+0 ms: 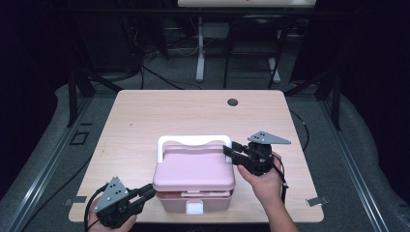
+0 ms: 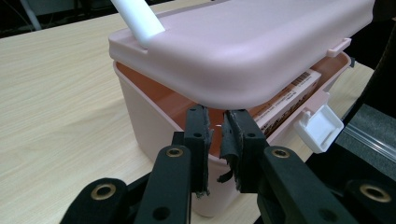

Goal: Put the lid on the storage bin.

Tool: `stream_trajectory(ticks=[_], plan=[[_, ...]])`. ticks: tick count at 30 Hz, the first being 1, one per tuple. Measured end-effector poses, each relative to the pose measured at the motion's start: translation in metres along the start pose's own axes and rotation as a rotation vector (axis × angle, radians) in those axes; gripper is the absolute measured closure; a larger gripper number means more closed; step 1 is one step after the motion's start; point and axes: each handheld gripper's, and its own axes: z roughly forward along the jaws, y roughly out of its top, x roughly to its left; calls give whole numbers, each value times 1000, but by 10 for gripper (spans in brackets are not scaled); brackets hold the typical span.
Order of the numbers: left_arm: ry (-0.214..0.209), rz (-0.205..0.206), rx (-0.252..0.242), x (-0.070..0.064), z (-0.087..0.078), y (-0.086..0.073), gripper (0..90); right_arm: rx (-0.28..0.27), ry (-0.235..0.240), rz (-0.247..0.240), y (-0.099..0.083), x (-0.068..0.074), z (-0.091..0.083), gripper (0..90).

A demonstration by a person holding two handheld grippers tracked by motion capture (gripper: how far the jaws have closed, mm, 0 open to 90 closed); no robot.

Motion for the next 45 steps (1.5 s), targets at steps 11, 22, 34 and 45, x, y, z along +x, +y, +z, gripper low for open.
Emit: stream_trajectory(ticks=[11, 22, 34, 45], plan=[[-4, 2, 17, 0, 1, -7, 785, -5, -4, -14, -5, 2, -3, 655], [-8, -7, 31, 0, 2, -12, 788, -2, -1, -16, -9, 2, -4, 659], [-16, -11, 41, 0, 3, -15, 787, 5, 5, -8, -12, 2, -2, 655], [-22, -10, 46, 0, 3, -16, 787, 4, 8, -1, -13, 1, -1, 650]])
